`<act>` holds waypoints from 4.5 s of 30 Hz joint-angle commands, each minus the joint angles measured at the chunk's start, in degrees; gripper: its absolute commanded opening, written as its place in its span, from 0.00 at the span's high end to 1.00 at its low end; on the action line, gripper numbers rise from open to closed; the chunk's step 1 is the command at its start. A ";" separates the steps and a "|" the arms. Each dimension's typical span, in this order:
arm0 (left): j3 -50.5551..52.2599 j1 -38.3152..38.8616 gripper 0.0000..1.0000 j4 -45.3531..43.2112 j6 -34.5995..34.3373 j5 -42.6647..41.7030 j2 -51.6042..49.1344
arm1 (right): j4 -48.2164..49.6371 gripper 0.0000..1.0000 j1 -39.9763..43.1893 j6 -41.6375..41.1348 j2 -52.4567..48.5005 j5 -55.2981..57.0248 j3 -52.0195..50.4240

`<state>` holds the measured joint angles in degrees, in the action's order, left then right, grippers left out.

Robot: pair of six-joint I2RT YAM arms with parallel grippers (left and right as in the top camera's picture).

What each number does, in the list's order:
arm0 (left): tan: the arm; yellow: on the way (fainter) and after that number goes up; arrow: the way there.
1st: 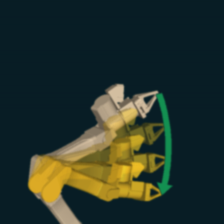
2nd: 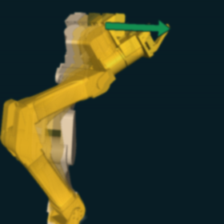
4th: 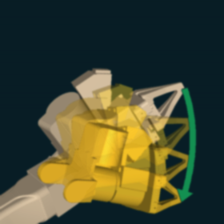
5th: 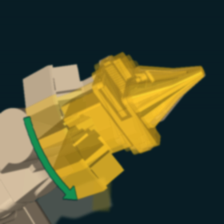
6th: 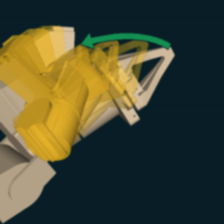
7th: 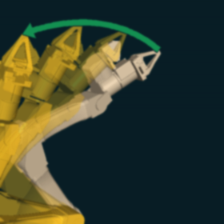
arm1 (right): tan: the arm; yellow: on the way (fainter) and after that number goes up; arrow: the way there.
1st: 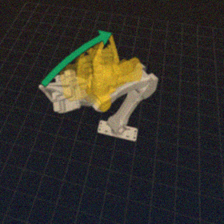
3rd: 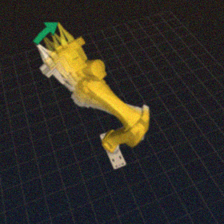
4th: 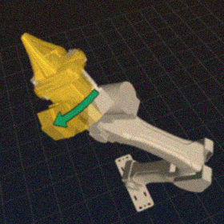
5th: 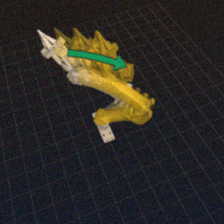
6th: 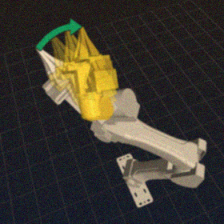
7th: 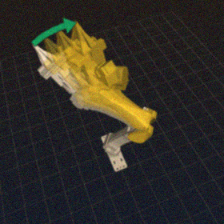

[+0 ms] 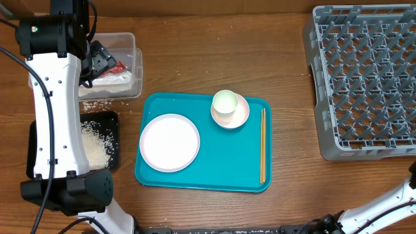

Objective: Sort waste into correct bins and load items into the dishwasher
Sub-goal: 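Lift the white bowl with the right gripper toward the dish rack, then lower the bowl into the rack and open the right gripper, then move the right gripper to the white cup and grasp it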

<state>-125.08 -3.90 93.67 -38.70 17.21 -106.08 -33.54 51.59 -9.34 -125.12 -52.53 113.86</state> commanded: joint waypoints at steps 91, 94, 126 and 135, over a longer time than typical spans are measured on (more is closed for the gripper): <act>-0.31 -0.09 0.00 0.13 -0.55 0.94 0.00 | -38.66 0.00 -8.33 -6.32 18.49 -9.07 -0.48; -0.31 -0.09 0.00 0.13 -0.55 0.94 0.00 | -47.39 0.00 -17.18 2.54 18.49 -4.81 -0.63; -0.31 -0.09 0.00 0.13 -0.55 0.94 0.00 | -35.04 0.40 -92.26 -19.30 1.38 69.37 -2.93; -0.31 -0.09 0.00 0.13 -0.55 0.94 0.00 | -35.36 0.45 -92.35 -20.72 -2.19 66.20 -2.89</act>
<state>-125.08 -3.90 93.69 -38.70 17.21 -106.08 -69.01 -40.64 -28.95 -126.63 14.04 110.98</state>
